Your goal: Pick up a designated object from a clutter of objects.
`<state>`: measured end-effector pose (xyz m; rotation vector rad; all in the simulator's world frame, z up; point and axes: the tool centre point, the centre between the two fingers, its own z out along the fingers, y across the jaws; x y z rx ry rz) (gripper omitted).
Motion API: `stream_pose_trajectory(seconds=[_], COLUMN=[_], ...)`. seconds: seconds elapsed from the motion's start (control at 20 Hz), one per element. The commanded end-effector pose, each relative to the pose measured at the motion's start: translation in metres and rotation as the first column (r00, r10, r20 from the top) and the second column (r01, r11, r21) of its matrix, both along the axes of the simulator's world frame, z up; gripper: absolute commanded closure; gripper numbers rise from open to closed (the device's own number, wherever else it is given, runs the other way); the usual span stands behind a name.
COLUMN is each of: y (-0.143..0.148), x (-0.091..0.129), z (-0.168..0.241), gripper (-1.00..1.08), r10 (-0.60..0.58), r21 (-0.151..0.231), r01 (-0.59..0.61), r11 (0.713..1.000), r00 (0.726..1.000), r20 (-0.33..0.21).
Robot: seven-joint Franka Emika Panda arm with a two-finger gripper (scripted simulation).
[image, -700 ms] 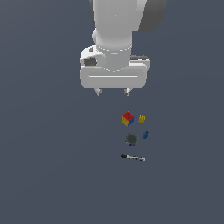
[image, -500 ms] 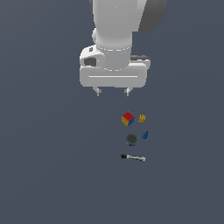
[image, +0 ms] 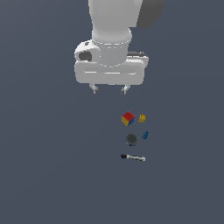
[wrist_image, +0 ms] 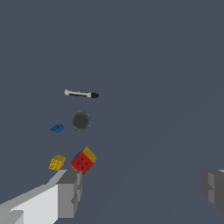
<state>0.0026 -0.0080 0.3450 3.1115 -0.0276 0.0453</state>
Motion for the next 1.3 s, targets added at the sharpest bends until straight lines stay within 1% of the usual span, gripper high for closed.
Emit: stream_pose_trajectory(seconds=[0.0, 0.3, 0.55, 0.9, 1.25], y=[0.001, 0.010, 0.025, 0.059, 0.093], x=[0.001, 0.011, 0.023, 0.037, 0.036], z=[-0.003, -0.027, -0.064, -0.145, -0.224], gripper=[-0.92, -0.92, -0.92, -0.92, -0.92], r10=[0.003, 0.019, 0.044, 0.099, 0.151], r21=[0.000, -0.001, -0.002, 0.004, 0.016], r01=[-0.003, -0.019, -0.045, -0.099, -0.151], r11=[1.000, 1.000, 0.999, 0.995, 0.988], r00=[1.000, 1.000, 0.999, 0.995, 0.988], r20=[-0.001, -0.004, -0.008, -0.016, -0.024])
